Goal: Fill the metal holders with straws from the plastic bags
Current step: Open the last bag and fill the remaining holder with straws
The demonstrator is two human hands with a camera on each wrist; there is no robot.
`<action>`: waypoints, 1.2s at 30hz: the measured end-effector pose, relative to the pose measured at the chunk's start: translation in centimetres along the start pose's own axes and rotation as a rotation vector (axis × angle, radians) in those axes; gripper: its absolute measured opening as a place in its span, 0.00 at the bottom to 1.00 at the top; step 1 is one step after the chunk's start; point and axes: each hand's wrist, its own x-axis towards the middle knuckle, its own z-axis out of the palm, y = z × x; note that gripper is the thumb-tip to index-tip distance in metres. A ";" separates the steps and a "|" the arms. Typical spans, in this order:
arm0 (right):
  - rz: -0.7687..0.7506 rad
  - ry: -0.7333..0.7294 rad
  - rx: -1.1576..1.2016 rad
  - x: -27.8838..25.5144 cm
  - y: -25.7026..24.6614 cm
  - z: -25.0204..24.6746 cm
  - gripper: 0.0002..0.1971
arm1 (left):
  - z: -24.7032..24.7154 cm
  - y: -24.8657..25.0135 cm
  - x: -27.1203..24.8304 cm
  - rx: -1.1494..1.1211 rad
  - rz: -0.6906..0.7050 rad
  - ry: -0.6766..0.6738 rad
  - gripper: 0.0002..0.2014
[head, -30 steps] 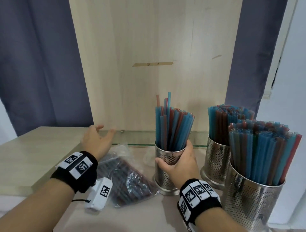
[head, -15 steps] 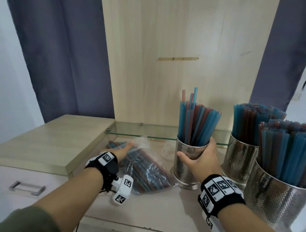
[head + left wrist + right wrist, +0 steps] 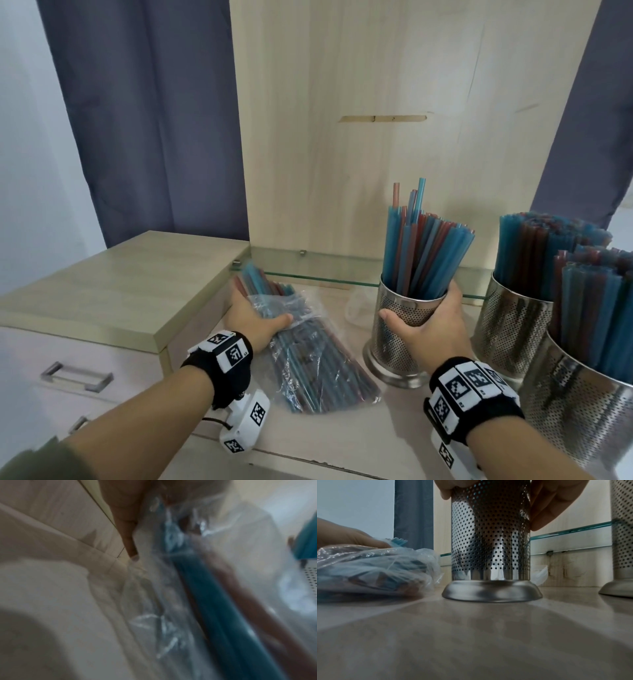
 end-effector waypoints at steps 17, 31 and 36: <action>0.010 -0.026 0.001 0.2 0.6 0.2 0.57 | -2.7 7.3 -0.5 -0.055 0.333 -0.177 0.39; 0.002 -0.035 -0.012 0.2 0.4 0.1 0.55 | -1.8 11.2 1.9 -0.063 0.589 -0.229 0.53; 0.021 -0.043 -0.016 0.1 0.6 0.2 0.59 | 0.4 9.7 3.5 0.132 0.421 -0.289 0.58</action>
